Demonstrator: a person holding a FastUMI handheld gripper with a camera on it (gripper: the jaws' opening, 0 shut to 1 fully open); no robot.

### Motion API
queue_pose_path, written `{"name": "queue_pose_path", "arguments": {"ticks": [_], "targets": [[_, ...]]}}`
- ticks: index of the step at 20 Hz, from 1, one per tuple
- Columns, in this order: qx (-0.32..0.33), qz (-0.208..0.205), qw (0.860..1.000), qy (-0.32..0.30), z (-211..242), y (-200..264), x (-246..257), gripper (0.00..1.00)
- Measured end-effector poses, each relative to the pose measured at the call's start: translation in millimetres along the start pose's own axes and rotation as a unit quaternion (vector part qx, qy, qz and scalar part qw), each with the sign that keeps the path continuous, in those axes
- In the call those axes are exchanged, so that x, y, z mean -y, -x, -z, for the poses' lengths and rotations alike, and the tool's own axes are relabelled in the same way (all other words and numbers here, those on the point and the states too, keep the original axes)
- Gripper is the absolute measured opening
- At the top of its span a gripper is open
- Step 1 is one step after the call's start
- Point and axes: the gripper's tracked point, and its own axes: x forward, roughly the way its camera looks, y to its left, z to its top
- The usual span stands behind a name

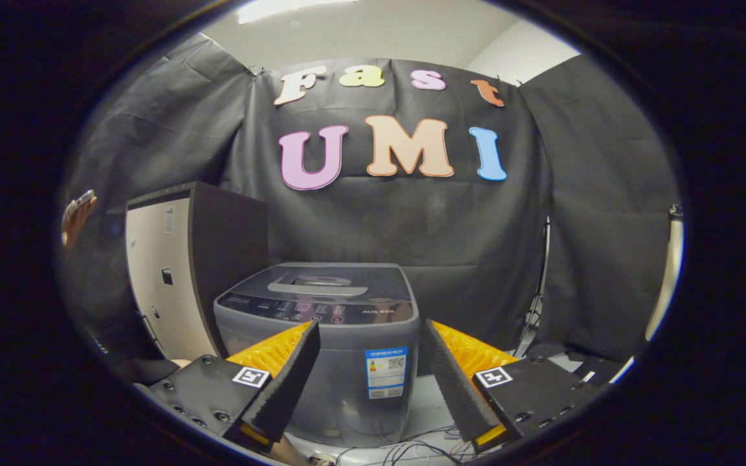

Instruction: Put the clothes into the washing machine and then close the washing machine lid.

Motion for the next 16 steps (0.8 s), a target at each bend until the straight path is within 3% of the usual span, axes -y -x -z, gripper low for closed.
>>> {"name": "queue_pose_path", "arguments": {"ticks": [16], "targets": [[-0.001, 0.000, 1.000, 0.000, -0.6, 1.4, -0.2, 0.99]]}}
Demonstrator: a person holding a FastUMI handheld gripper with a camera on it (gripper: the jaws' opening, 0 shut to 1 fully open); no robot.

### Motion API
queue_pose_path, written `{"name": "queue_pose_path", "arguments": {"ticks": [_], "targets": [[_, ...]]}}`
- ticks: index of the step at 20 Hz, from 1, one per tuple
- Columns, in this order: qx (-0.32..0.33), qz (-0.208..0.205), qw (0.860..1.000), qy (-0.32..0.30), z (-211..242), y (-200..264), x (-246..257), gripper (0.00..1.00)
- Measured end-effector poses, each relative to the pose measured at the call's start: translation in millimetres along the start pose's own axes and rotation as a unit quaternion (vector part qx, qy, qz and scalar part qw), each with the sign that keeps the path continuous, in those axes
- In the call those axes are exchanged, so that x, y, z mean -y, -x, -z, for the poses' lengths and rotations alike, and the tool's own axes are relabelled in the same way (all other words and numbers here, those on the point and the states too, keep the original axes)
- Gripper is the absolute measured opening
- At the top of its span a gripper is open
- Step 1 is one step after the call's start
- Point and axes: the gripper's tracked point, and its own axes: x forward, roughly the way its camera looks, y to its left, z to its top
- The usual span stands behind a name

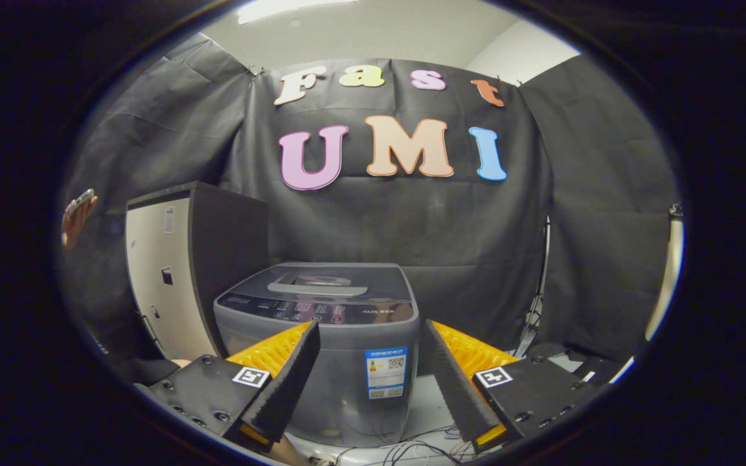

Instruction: Put the clothes into the washing machine and then close the washing machine lid.

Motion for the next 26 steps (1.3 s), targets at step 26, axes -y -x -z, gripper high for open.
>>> {"name": "queue_pose_path", "arguments": {"ticks": [26], "targets": [[0.000, 0.005, 1.000, -0.001, 0.1, -0.7, 2.8, 0.99]]}}
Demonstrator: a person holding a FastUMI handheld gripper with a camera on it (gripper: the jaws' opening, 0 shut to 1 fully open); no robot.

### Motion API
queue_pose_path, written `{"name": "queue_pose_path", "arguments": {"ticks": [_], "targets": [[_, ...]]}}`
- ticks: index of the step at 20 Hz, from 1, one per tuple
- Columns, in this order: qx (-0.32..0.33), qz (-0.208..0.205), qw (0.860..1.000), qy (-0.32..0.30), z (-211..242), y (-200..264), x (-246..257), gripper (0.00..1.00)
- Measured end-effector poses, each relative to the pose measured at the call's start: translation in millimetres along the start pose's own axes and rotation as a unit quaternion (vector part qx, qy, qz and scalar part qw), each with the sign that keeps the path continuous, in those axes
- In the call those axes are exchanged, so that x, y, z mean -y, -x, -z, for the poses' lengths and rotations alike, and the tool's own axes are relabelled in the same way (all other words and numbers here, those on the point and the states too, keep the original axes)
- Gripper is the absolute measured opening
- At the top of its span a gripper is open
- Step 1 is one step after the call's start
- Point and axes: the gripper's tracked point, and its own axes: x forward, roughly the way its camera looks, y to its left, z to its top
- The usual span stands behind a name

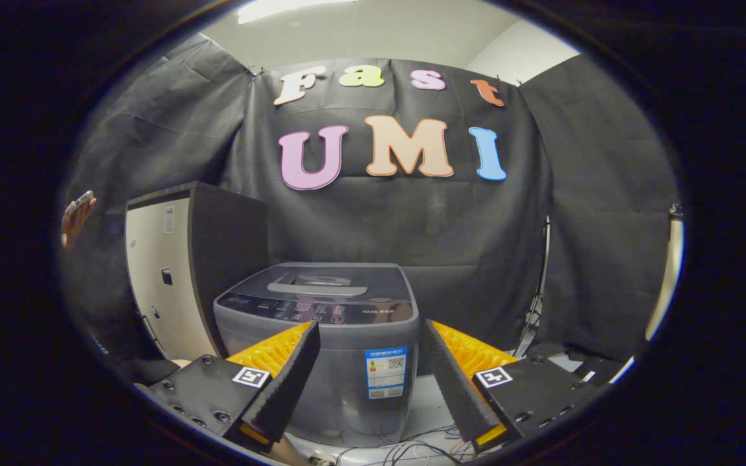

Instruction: Put the clothes into the washing machine and then close the washing machine lid.

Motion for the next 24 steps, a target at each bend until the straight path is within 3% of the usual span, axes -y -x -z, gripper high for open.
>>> {"name": "queue_pose_path", "arguments": {"ticks": [24], "targets": [[0.001, 0.001, 1.000, 0.000, 1.4, -1.3, -0.8, 0.99]]}}
